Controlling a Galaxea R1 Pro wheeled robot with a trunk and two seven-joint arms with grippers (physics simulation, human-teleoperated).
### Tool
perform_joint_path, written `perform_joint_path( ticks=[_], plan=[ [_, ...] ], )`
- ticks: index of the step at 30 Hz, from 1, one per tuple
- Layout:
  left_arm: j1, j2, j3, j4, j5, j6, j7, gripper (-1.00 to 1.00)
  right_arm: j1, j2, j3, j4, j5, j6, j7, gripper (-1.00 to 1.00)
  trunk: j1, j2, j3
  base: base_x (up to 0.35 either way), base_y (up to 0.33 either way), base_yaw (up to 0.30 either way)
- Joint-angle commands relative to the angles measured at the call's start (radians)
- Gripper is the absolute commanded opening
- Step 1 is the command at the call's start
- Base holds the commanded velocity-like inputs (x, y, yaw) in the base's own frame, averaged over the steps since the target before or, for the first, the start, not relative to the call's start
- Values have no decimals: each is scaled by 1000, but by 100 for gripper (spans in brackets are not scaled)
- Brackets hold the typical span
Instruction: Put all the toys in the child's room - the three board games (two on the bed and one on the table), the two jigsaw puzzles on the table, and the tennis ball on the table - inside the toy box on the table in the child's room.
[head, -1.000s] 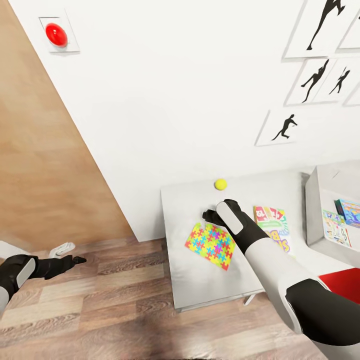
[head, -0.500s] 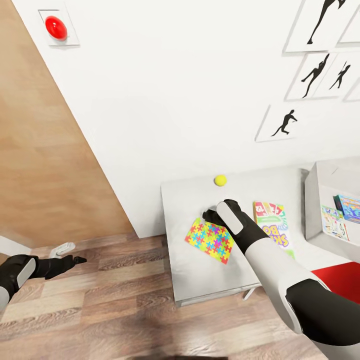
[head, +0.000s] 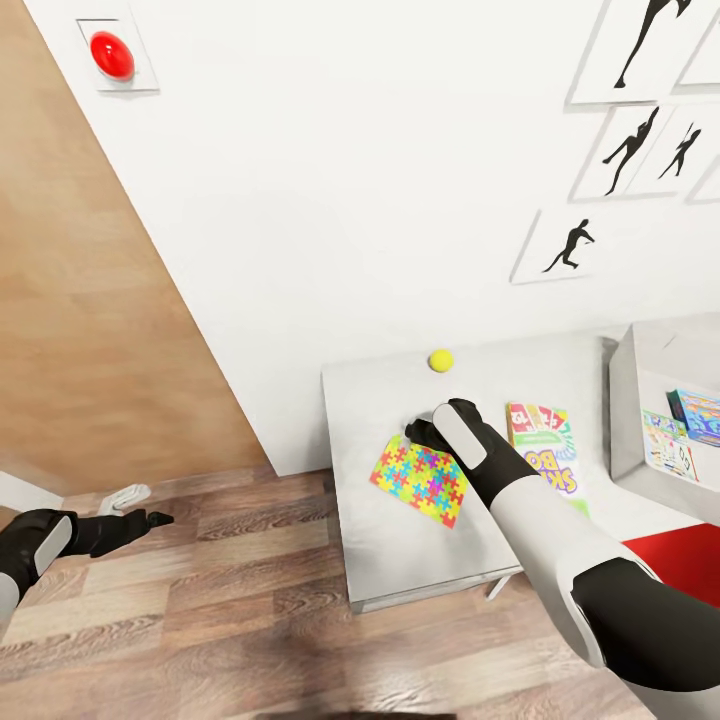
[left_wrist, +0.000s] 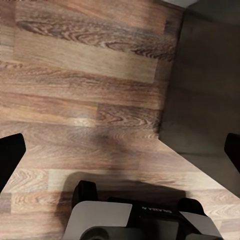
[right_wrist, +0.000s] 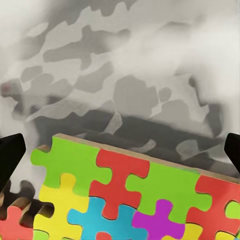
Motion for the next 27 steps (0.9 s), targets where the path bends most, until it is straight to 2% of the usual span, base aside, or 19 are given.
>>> perform_joint_path(
  ticks=[1, 21, 27],
  plan=[
    [-1, 0, 5, 0, 1, 7, -2, 100, -1, 0, 4, -1, -10, 1, -10, 100, 1, -2, -2, 0, 0, 0],
    [-1, -9, 5, 0, 1, 6, -2, 100, -1, -3, 5, -1, -10, 2, -8, 100, 1, -2, -2, -13, 9, 0],
    [-1, -10, 5, 0, 1, 6, -2, 100, -2, -3, 4, 33, -11, 3, -8, 100, 1, -2, -2, -23, 38, 0]
  ],
)
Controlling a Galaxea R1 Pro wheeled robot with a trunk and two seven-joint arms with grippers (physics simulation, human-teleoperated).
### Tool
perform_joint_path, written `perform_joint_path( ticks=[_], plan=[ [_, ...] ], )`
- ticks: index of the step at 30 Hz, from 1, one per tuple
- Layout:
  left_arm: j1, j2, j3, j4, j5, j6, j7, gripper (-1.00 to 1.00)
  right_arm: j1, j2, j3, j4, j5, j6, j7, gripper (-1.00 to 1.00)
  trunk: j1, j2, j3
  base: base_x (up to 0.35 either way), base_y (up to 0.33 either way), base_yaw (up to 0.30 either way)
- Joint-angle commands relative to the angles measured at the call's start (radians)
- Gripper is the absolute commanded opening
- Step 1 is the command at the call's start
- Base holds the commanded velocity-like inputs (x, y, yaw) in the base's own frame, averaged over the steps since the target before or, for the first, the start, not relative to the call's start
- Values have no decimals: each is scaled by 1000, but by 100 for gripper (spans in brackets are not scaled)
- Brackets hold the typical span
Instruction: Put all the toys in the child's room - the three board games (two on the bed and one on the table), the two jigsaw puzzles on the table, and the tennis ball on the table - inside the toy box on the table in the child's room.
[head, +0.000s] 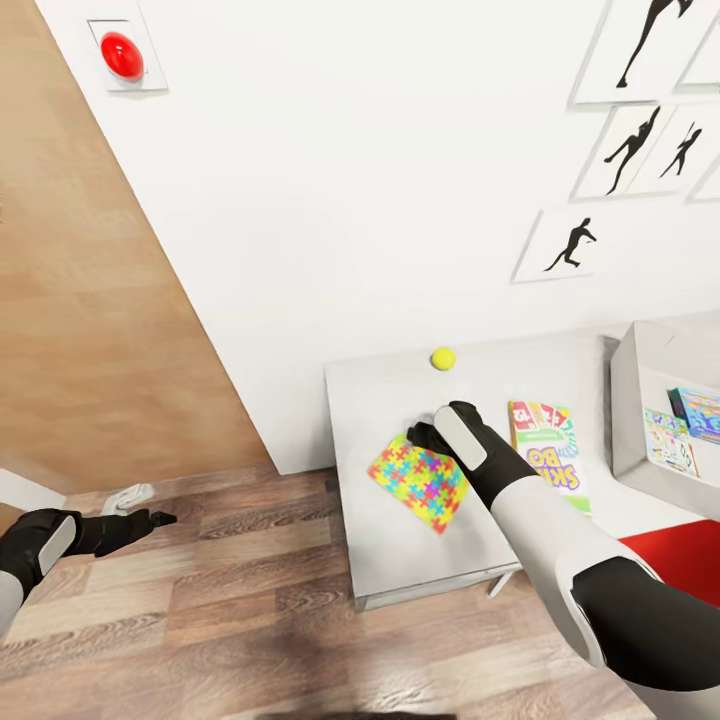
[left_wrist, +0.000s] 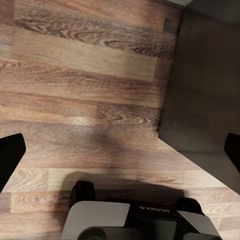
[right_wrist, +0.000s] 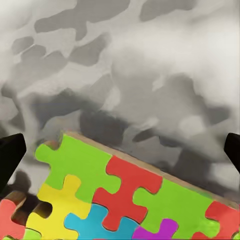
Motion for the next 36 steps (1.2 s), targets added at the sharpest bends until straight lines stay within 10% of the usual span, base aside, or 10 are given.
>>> perform_joint_path(
  ticks=[1, 36],
  plan=[
    [-1, 0, 5, 0, 1, 7, -2, 100, -1, -1, 3, 13, -13, 4, -11, 100, 1, -1, -2, -4, 24, 0],
    [-1, 0, 5, 0, 1, 6, -2, 100, -7, -1, -1, 46, -19, 14, -11, 100, 1, -1, -2, -15, 73, 0]
  ],
)
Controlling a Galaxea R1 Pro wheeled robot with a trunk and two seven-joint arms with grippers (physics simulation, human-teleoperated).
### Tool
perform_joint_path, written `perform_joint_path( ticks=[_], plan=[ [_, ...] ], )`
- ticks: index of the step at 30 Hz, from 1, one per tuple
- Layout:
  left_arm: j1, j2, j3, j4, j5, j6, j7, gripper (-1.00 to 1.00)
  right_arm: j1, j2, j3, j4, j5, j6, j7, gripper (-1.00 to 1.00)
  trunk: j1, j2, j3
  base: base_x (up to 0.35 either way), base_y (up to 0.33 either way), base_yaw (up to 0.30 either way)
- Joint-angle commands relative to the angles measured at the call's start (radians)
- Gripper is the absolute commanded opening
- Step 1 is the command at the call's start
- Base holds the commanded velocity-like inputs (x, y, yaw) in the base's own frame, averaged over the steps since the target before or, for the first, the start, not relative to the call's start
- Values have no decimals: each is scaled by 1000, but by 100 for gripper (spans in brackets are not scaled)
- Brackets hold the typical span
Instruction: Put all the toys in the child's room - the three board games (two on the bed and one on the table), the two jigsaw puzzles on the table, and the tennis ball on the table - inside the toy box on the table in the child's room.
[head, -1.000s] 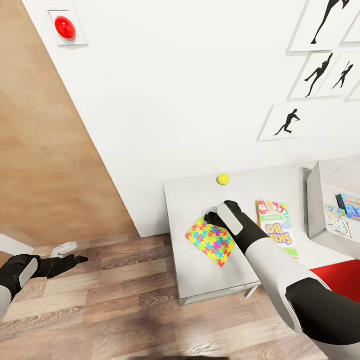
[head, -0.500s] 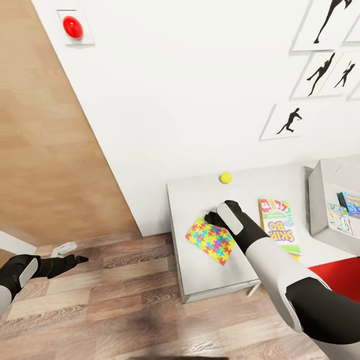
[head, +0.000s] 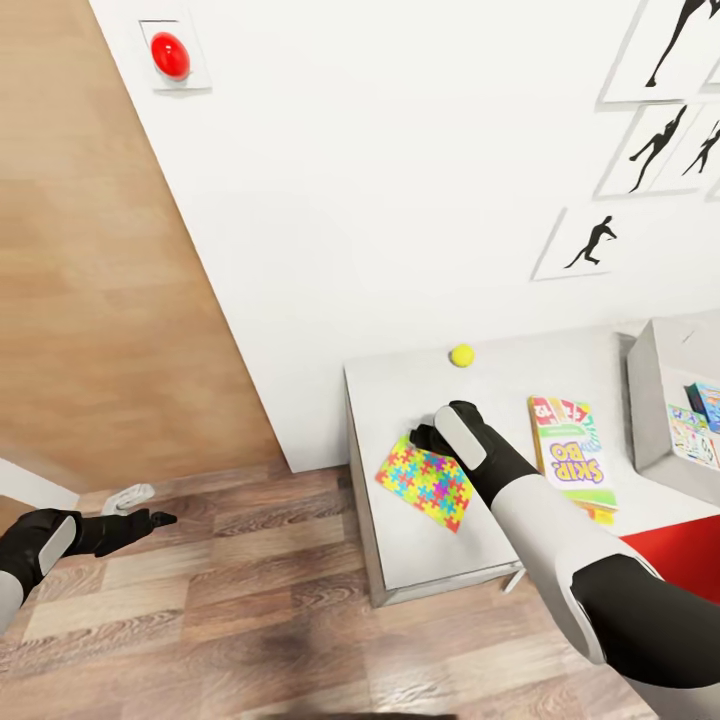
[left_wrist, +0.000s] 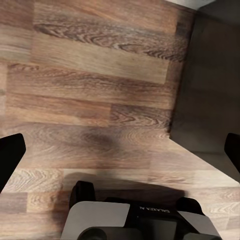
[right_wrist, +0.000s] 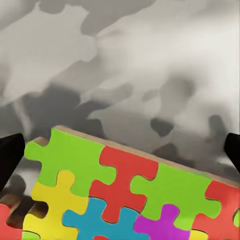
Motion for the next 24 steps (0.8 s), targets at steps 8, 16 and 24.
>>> perform_joint_path(
  ticks=[8, 16, 24],
  plan=[
    [-1, -2, 5, 0, 1, 7, -2, 100, -10, 0, 2, 47, -52, -14, -7, 100, 1, -1, -2, -48, 6, 0],
    [-1, -2, 5, 0, 1, 7, -2, 100, -13, 0, 2, 54, -53, -14, -7, 100, 1, -1, -2, -3, 52, 0],
    [-1, -3, 5, 0, 1, 7, -2, 100, -14, 0, 2, 57, -53, -15, -7, 100, 1, -1, -2, 0, 90, 0]
  ],
)
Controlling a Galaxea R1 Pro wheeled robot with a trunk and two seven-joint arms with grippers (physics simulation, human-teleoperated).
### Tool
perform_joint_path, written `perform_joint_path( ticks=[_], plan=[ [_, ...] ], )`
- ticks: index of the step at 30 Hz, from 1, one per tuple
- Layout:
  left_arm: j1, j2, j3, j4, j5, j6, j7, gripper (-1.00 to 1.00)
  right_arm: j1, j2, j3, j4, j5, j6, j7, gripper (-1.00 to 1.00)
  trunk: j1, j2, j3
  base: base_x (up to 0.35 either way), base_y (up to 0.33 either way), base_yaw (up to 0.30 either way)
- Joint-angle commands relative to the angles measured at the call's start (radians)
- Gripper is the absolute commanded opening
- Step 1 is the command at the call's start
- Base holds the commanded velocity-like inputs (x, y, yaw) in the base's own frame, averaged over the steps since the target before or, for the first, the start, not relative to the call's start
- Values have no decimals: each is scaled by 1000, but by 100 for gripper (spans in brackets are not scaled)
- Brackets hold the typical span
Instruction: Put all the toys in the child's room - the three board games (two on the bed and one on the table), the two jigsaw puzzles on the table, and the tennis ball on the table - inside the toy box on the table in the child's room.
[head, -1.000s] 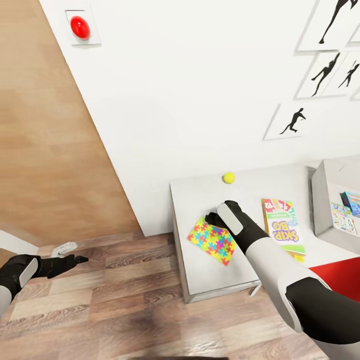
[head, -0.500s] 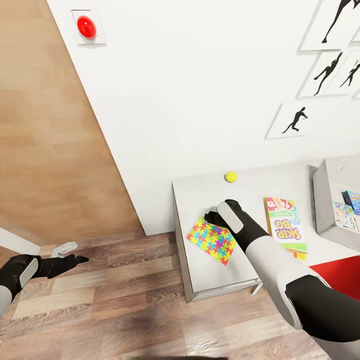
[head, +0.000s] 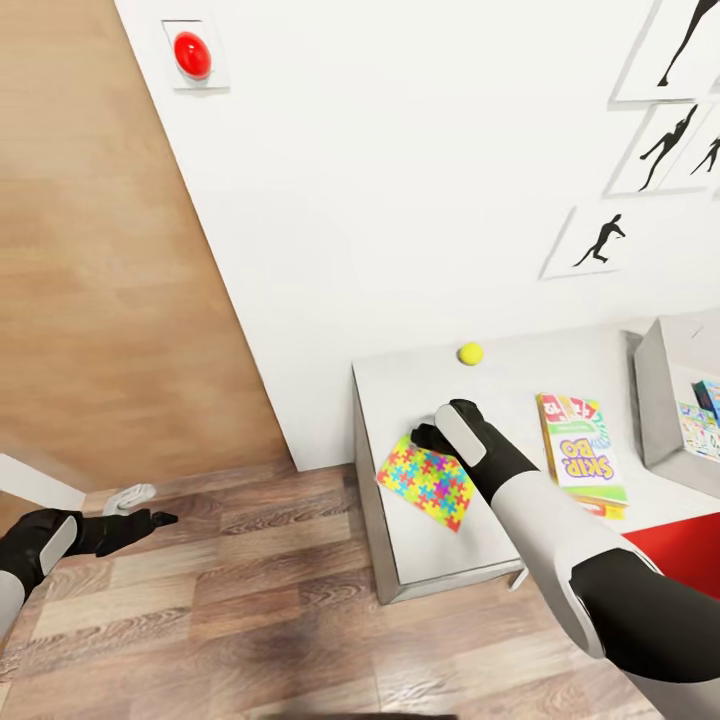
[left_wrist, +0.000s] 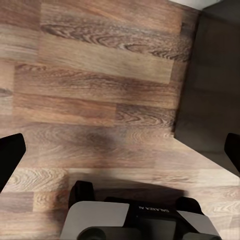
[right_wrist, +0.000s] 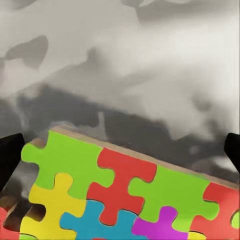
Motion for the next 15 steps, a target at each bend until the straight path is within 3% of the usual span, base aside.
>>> perform_joint_path(
  ticks=[1, 15],
  plan=[
    [-1, 0, 5, 0, 1, 7, -2, 100, 2, 0, 2, 34, -55, -15, -8, 100, 1, -1, -2, 0, 51, 0],
    [-1, -1, 5, 0, 0, 7, -2, 100, 1, 0, 2, 45, -55, -15, -8, 100, 1, -1, -2, -30, 39, 0]
  ],
)
